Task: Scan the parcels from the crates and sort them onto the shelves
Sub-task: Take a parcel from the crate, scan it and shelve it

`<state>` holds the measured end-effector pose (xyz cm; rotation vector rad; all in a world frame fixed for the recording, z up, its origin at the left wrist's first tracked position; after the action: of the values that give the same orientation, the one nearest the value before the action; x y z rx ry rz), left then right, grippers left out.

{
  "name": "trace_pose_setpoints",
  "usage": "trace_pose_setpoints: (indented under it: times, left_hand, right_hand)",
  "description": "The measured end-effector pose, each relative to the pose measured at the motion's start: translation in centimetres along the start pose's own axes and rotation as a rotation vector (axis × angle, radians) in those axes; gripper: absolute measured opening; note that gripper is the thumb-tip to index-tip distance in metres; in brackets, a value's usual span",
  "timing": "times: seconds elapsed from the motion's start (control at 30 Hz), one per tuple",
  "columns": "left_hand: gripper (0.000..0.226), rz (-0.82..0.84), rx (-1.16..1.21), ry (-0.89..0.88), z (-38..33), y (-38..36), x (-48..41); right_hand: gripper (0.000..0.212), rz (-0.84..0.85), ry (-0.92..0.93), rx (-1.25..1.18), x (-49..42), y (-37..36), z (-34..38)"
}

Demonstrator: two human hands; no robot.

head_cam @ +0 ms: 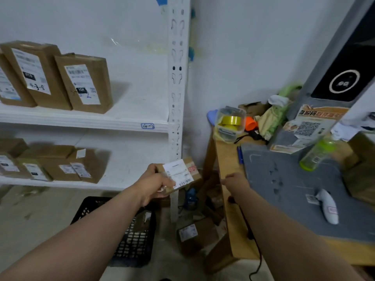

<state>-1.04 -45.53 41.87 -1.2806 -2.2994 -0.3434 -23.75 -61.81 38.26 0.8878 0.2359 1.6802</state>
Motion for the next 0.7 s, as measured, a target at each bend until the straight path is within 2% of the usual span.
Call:
trace_pose_setpoints:
  times: [0.1,0.17,0.33,0.43,0.5,0.53,0.6,0.67,0.7]
  left_hand:
    - [0.055,-0.030,-0.021,0.027,1.1,-1.8,-0.5]
    - [0.055,-0.048,-0.035,0.039,1.8,-3.1,-0.6]
    - [0.056,-0.066,-0.032,0.085,3.3,-6.0,-0.8]
    - [0.057,-0.061,-0.016,0.102,3.9,-7.1,-1.2]
    - [0.057,-0.062,-0.023,0.112,4.1,-7.7,-1.5]
    - [0.057,-0.068,-0.020,0.121,4.3,-7.8,-1.5]
    - [0.059,-0.092,-0.002,0.144,4.6,-7.9,-1.6]
    - [0.065,-0.118,0.018,0.173,5.0,-7.7,-1.7]
    - [0.069,-0.125,0.026,0.185,5.1,-7.6,-1.7]
  right_hand:
    - [0.019,-0.008,-0.064,0.150,-1.5,1.0,-4.6]
    - [0.030,-0.002,-0.076,0.292,-2.1,1.3,-6.4]
    - [0.050,-0.050,-0.079,0.239,-2.1,2.2,-8.5]
    - [0.051,-0.059,-0.116,0.346,-2.5,2.3,-10.6]
    - [0.056,0.008,-0.173,0.385,-3.0,2.1,-12.3]
    - [0.055,0.057,-0.180,0.405,-3.1,1.9,-13.0]
    - [0.039,0.148,-0.149,0.408,-3.1,1.8,-13.6]
    - [0.027,0.222,-0.134,0.332,-3.1,1.8,-13.8]
    - [0.029,0.262,-0.155,0.255,-2.8,2.0,-13.7]
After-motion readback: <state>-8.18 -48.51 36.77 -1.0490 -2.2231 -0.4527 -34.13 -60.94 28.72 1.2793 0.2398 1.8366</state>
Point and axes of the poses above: each hand's wrist, its own x-axis away from the middle knuckle, its own y-axis out of the back of the hand, z = x × y, the point moved 3 cm from there along -x, towards the middle knuckle, and after that the axes turned 4 degrees about -z, right-handed, at the moved point
